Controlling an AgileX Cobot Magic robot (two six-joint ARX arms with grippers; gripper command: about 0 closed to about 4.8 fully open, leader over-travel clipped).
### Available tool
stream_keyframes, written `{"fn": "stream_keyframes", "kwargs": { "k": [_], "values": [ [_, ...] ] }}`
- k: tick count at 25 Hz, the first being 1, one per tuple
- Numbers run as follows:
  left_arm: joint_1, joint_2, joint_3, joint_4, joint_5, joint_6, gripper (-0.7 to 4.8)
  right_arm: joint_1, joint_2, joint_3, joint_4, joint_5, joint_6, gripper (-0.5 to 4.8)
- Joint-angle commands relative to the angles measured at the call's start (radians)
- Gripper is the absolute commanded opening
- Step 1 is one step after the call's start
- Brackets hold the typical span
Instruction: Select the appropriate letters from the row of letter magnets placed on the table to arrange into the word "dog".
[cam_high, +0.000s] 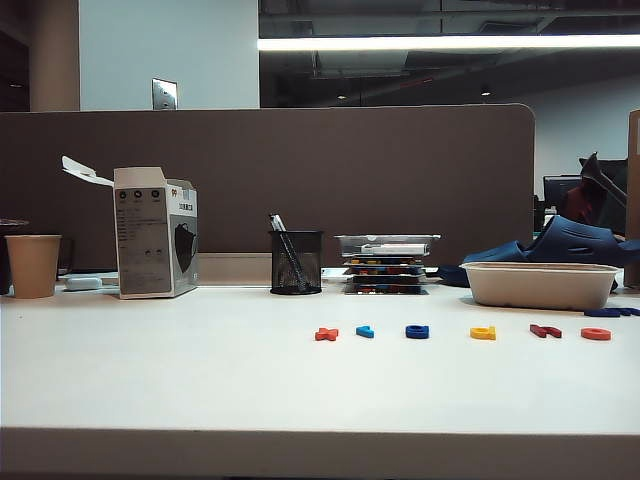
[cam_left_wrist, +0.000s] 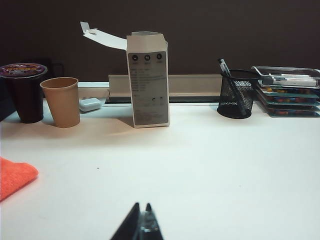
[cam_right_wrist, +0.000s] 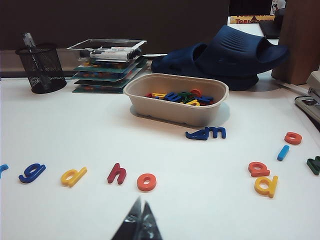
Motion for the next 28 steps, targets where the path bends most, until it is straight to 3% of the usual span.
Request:
{"fn": "stream_keyframes", "kwargs": {
  "k": [1,14,18,21,25,28],
  "values": [
    [-0.001,0.000,0.005,0.027,0.006,0.000,-0.05,0.001,-0.007,-0.005,0.018,-0.003,-0.003,-0.08],
    [-0.001,0.000,0.006,0.027,0.007,-0.002,-0.06,0.001,-0.007,-0.005,0.019,-0.003,-0.003,-0.08],
    [-0.002,0.000,0.079,-0.012,0.037,-0.039,-0.06,0.001,-0.008,-0.005,0.019,-0.003,-0.003,-0.08],
    [-0.001,0.000,0.204,-0.128,0.071,-0.066,-0.06,0.001,-0.007,-0.005,0.019,-0.003,-0.003,-0.08],
    [-0.001,0.028,0.531,-0.462,0.153,-0.094,-0.06,0.001,-0.007,-0.005,0.019,-0.003,-0.002,-0.08],
    [-0.001,0.088,0.687,-0.621,0.216,-0.094,-0.06,0.001,-0.007,-0.005,0.019,-0.003,-0.003,-0.08]
  ]
}}
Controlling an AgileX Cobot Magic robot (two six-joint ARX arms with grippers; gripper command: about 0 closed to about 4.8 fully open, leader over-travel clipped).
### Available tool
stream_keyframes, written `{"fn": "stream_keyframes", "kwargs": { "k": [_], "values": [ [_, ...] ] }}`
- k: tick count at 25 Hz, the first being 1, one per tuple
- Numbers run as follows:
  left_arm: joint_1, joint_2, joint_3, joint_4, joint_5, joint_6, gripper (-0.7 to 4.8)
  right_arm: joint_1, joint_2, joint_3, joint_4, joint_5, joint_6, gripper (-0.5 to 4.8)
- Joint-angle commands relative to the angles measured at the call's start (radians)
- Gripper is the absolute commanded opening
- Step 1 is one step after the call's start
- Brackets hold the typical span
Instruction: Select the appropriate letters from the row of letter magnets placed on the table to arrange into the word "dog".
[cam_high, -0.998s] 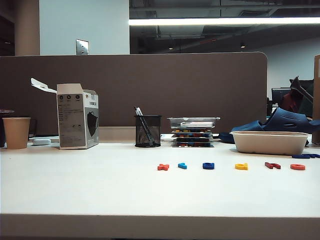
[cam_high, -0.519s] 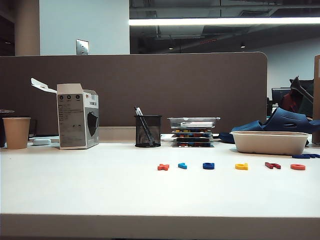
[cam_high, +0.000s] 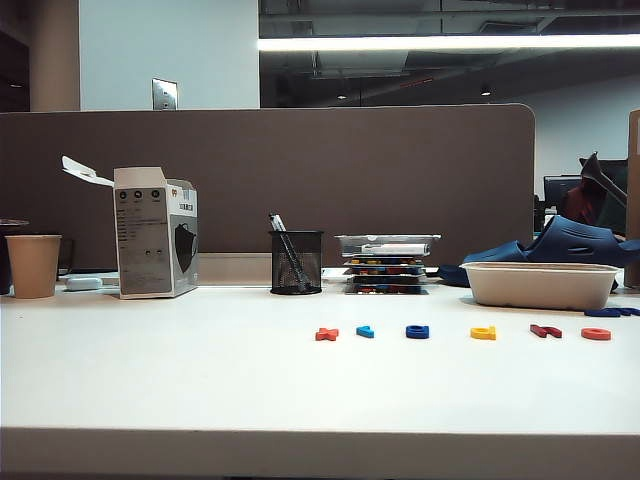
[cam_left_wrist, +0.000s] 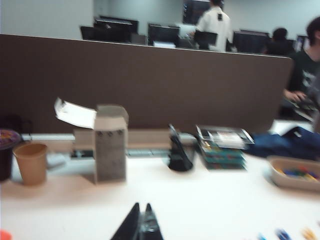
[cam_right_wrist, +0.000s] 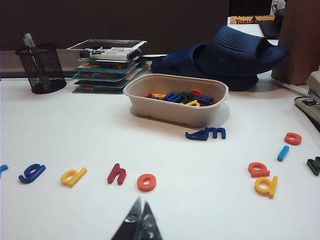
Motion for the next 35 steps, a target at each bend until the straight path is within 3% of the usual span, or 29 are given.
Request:
{"fn": "stream_keyframes", "kwargs": {
  "k": [1,4,7,9,11,14,17,21,25,28,32,35],
  "values": [
    [-0.001,0.087,0.171,-0.212,0.093,-0.003,-0.06,0.001,-0.007,-0.005,0.018,-0.003,-0.003,-0.08],
    [-0.001,0.220,0.378,-0.358,0.134,-0.039,-0.06,0.001,-0.008,-0.005,0.018,-0.003,-0.003,-0.08],
    [-0.018,0.416,0.651,-0.521,0.181,-0.158,-0.06,0.001,-0.007,-0.005,0.018,-0.003,0.000,-0.08],
    [-0.071,0.505,0.777,-0.587,0.185,-0.261,-0.06,0.001,-0.007,-0.004,0.017,-0.003,0.002,-0.08],
    [-0.103,0.605,0.882,-0.690,0.217,-0.310,-0.06,0.001,-0.007,-0.004,0.018,-0.003,0.002,-0.08],
    [-0.159,0.713,0.957,-0.773,0.230,-0.354,-0.06,0.001,-0.007,-0.004,0.017,-0.003,0.002,-0.08],
    [-0.252,0.789,0.959,-0.776,0.258,-0.468,-0.05,0.000,-0.007,-0.004,0.018,0.001,0.002,-0.08],
    [-0.399,0.860,0.959,-0.743,0.143,-0.524,-0.05,0.000,-0.007,-0.004,0.017,0.001,0.002,-0.08],
    [-0.603,0.949,0.959,-0.700,-0.027,-0.582,-0.05,0.000,-0.007,-0.004,0.017,0.002,0.002,-0.08],
    [-0.786,1.035,0.959,-0.650,-0.176,-0.672,-0.05,0.000,-0.007,-0.004,0.017,0.001,0.002,-0.08],
    [-0.945,1.109,0.959,-0.562,-0.339,-0.741,-0.06,0.000,-0.008,-0.004,0.017,0.016,0.002,-0.08],
    [-1.030,1.160,0.966,-0.527,-0.447,-0.748,-0.05,0.000,-0.007,-0.004,0.017,0.044,0.002,-0.08]
  ]
}}
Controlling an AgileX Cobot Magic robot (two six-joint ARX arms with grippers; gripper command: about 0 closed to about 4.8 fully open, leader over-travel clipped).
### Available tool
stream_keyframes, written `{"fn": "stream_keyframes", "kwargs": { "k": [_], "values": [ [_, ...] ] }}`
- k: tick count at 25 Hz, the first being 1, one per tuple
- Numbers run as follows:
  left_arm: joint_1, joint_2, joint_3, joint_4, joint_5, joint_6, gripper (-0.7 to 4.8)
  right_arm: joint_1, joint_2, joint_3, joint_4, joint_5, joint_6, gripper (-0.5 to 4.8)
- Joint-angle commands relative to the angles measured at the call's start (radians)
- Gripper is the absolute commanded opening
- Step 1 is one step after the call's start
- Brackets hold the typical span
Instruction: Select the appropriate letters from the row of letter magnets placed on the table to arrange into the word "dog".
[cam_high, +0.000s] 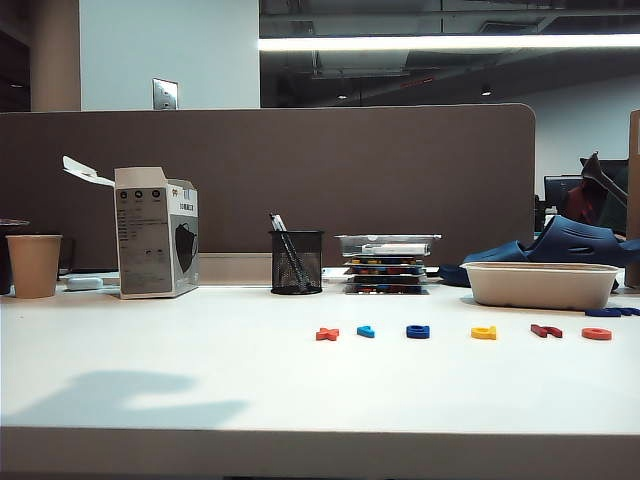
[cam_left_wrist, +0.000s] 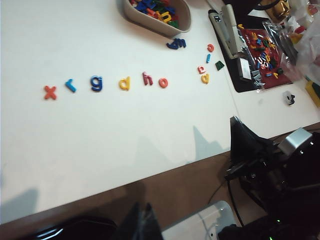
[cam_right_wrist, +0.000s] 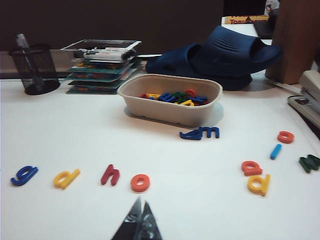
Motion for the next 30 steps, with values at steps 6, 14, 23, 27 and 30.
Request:
{"fn": "stream_keyframes", "kwargs": {
  "k": [6,14,23,27,30],
  "values": [
    [-0.127,0.091,0.011,0.065,-0.280,-0.040,-0.06,0.001,-0.007,-0.004,0.017,0.022,0.001,-0.08],
    [-0.129,0.177,0.010,0.150,-0.325,-0.040,-0.06,0.001,-0.007,-0.004,0.017,0.022,0.001,-0.08],
    [-0.128,0.184,0.010,0.169,-0.324,-0.029,-0.02,0.002,-0.007,0.045,0.016,0.013,0.048,-0.09],
    [-0.129,0.185,0.010,0.169,-0.323,-0.029,-0.02,0.002,-0.004,0.123,-0.009,0.039,0.088,-0.09],
    [-0.128,0.185,0.010,0.169,-0.324,-0.029,-0.02,0.002,-0.002,0.252,-0.161,0.041,0.090,-0.09]
  ]
}}
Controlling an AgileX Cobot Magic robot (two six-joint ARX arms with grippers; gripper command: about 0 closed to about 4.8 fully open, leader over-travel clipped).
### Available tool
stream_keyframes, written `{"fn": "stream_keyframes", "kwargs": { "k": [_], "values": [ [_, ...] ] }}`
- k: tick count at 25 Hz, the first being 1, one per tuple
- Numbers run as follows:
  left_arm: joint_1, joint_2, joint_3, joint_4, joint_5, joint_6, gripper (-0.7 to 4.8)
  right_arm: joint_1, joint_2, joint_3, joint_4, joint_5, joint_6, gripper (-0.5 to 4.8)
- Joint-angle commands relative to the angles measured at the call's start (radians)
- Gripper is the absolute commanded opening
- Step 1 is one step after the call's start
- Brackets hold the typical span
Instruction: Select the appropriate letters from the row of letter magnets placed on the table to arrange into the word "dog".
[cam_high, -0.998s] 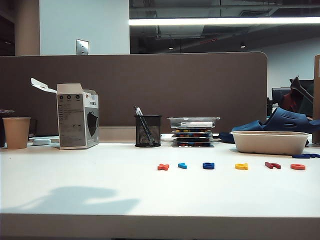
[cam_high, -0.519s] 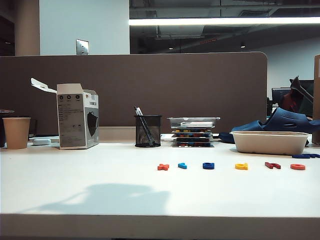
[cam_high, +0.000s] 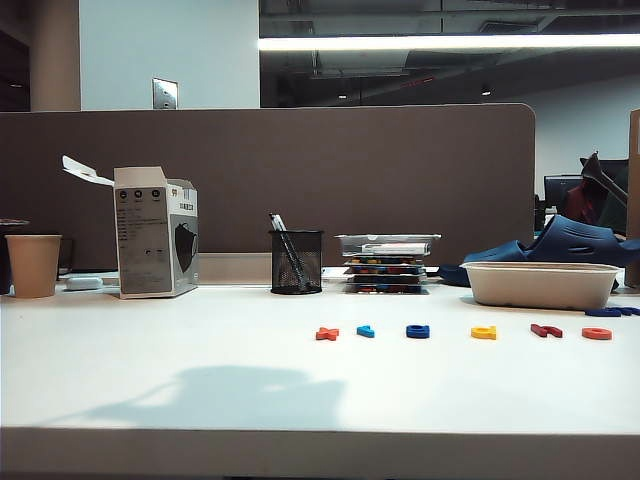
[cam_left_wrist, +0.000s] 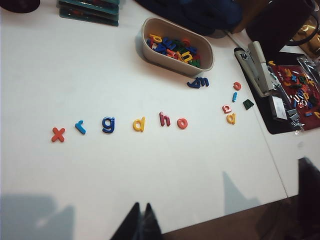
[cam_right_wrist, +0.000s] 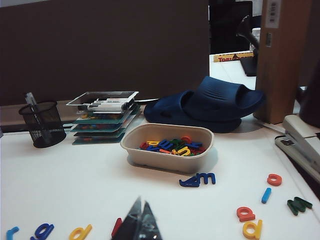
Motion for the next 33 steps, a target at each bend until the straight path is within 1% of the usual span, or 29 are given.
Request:
{"fn": "stream_keyframes", "kwargs": {
  "k": [1,3,8,10,12,13,16,19,22,23,24,25,26,29,31,33],
  "values": [
    [0.000,-0.002,0.007,0.010,-0.010,0.004,-0.02,0.002,0.005,0.127,-0.163,0.007,0.008,-0.09],
    [-0.001,-0.002,0.007,0.010,-0.009,0.004,-0.02,0.002,0.068,0.253,-0.305,0.005,0.008,-0.09],
    [-0.001,-0.002,0.007,0.010,-0.010,0.004,-0.02,0.003,0.224,0.426,-0.441,-0.013,0.008,-0.09],
    [-0.001,-0.002,0.007,0.010,-0.010,0.004,-0.02,0.003,0.294,0.481,-0.467,-0.035,0.007,-0.09],
    [-0.001,-0.002,0.007,0.010,-0.010,0.004,-0.02,0.003,0.455,0.584,-0.487,-0.121,0.008,-0.09],
    [-0.001,-0.002,0.007,0.010,-0.010,0.004,-0.03,0.003,0.489,0.604,-0.489,-0.135,0.008,-0.09],
    [-0.001,-0.002,0.007,0.010,-0.010,0.004,-0.02,0.006,0.592,0.664,-0.495,-0.136,0.020,-0.09],
    [-0.001,-0.002,0.007,0.010,-0.010,0.004,-0.02,0.033,0.702,0.714,-0.495,-0.134,0.048,-0.09],
    [-0.001,-0.002,0.007,0.010,-0.010,0.004,-0.02,0.092,0.814,0.763,-0.494,-0.124,0.087,-0.09],
    [-0.001,-0.002,0.007,0.010,-0.009,0.004,-0.02,0.149,0.892,0.794,-0.493,-0.101,0.119,-0.09],
    [-0.001,-0.002,0.007,0.010,-0.010,0.004,-0.02,0.218,0.969,0.825,-0.492,-0.055,0.132,-0.08],
    [-0.001,-0.002,0.007,0.010,-0.010,0.004,-0.02,0.249,1.005,0.838,-0.489,-0.028,0.132,-0.03],
    [0.000,-0.002,0.007,0.010,-0.010,0.004,-0.02,0.319,1.084,0.872,-0.486,0.036,0.132,0.21],
    [0.000,-0.002,0.007,0.010,-0.010,0.004,-0.02,0.386,1.197,0.923,-0.489,0.093,0.140,0.72],
    [0.000,-0.002,0.007,0.010,-0.010,0.004,-0.02,0.414,1.269,0.956,-0.492,0.101,0.188,1.00],
    [0.000,-0.002,0.007,0.010,-0.010,0.004,-0.02,0.433,1.331,0.984,-0.499,0.101,0.232,1.08]
  ]
}}
